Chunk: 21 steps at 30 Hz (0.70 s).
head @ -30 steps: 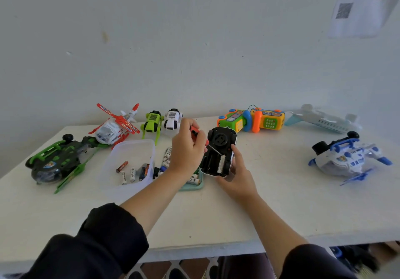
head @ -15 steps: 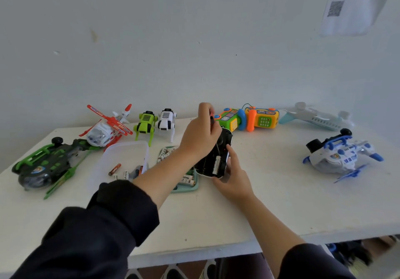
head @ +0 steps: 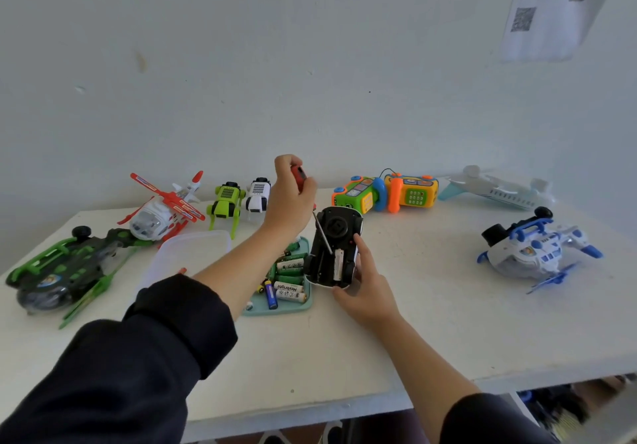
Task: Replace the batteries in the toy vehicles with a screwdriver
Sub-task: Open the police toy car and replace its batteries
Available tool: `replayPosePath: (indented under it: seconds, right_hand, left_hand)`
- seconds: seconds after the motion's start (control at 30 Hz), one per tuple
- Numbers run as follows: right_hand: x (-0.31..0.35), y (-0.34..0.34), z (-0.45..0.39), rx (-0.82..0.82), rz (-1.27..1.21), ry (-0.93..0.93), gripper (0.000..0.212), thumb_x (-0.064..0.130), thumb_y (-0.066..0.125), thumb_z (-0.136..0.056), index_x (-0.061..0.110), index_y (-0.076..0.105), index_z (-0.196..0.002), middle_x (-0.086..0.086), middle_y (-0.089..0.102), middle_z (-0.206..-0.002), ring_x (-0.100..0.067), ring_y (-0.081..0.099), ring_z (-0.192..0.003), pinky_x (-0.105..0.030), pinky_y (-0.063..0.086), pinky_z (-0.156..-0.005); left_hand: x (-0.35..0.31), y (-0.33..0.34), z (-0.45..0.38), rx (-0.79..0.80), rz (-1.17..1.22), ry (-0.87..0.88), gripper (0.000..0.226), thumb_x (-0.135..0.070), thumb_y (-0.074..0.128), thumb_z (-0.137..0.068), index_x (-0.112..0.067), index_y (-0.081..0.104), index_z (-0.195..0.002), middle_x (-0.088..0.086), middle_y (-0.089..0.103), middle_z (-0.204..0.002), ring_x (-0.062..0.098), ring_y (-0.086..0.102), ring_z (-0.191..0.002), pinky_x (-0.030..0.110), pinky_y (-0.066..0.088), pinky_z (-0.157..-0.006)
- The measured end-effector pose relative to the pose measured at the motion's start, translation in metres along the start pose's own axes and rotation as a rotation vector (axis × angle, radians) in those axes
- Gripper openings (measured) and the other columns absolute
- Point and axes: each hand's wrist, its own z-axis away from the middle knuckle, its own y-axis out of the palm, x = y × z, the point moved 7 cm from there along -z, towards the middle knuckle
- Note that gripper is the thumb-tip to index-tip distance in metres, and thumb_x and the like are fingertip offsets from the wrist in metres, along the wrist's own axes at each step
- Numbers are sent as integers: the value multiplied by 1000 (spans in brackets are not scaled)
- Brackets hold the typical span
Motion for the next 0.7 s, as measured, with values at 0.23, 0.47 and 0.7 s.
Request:
replayPosePath:
  seconds: [0.23,0.47,0.7]
  right_hand:
    - [-6,2,0,-16,-18,33,92,16,67,-79,36,10,-148,2,69,-103,-19,65,-93,-29,48,-74]
    - [-4,4,1,-22,-26,44,91,16,66,-80,32,10,-149,7,62,-84,-23,65,-85,-30,46,-68]
    - [-3,2,3,3,7,67,89,16,64,-81,29,9,-149,4,64,-89,-23,64,-87,-27,43,-67]
  left_hand:
    - [-22,24,38,438,-634,340,19,-4,47,-81,-13,55,-97,1,53,-85,26,54,-79,32,41,-66]
    - [23,48,74,591,-809,250,30,-31,53,-89,-26,60,-117,0,53,-104,25,58,-94,30,41,-71]
    - [13,33,71,461,-503,92,10,-24,66,-84,-20,57,-85,-6,56,-76,19,54,-75,29,42,-66]
